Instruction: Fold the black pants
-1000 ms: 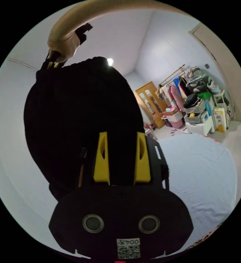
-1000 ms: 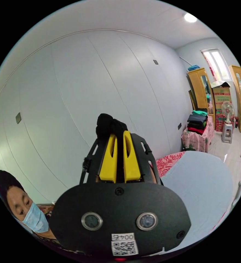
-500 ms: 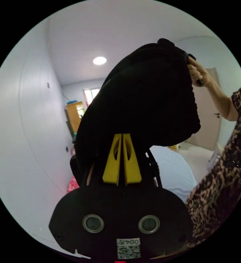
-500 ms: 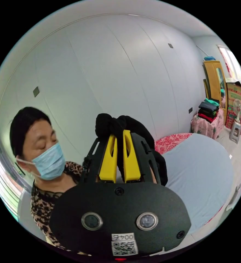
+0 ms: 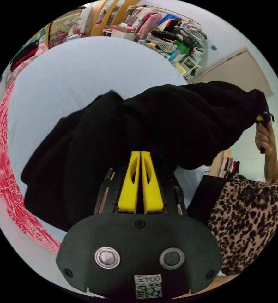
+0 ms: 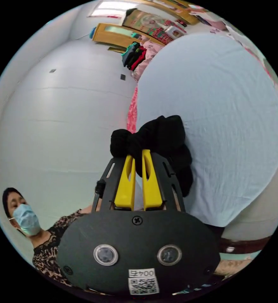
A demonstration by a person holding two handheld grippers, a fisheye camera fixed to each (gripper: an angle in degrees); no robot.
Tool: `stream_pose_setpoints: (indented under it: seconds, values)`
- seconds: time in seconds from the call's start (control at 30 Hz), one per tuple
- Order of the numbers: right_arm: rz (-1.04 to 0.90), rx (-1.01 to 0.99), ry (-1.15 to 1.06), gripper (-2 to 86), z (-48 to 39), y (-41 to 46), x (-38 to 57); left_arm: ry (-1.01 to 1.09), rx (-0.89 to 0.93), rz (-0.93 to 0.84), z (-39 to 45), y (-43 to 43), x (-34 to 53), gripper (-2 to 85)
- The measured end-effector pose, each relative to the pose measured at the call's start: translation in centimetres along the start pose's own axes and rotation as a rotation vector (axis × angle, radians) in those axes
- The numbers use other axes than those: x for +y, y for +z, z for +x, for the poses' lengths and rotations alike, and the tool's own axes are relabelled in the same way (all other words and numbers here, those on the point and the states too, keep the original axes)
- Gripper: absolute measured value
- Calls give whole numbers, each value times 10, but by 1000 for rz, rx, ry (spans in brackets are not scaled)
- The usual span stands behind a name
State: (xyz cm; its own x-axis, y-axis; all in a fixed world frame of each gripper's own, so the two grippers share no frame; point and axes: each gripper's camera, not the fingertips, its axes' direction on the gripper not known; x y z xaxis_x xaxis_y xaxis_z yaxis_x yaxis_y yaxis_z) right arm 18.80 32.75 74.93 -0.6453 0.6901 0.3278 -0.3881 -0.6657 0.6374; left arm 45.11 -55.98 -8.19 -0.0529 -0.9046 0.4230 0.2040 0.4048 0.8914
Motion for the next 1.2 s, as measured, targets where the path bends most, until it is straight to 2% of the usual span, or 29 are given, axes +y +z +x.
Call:
stream_pose_setpoints:
  seconds: [0.07, 0.1, 0.2, 0.3, 0.47, 0.57, 0.77, 0.93, 1.07, 1.2]
  values:
    - [26, -154, 35, 41, 9, 7, -9, 18, -65, 61, 13, 3, 7, 16]
    - [24, -168, 30, 41, 7, 8, -12, 50, -128, 109, 25, -3, 14, 24]
    - [-24, -118, -22, 41, -15, 16, -30, 99, -291, 260, 60, -27, 43, 59]
    - [-59, -102, -55, 40, -34, 26, -42, 118, -341, 401, 102, -38, 86, 116]
    - [-104, -149, -82, 39, -59, 55, -52, 62, -277, 434, 167, 12, 135, 194]
    - [-147, -154, -109, 39, -74, 76, -50, -11, -235, 409, 199, 45, 131, 260]
    - [-207, -156, -204, 40, -106, 109, -24, -191, -238, 493, 228, 50, 111, 279]
    - [-227, -156, -263, 38, -118, 115, 8, -385, -188, 599, 230, 37, 116, 226]
    - [-161, -170, -294, 39, -117, 90, 29, -442, -156, 703, 247, 17, 150, 60]
    - [-50, -122, -382, 39, -120, 48, 44, -430, -242, 873, 282, -57, 196, 12]
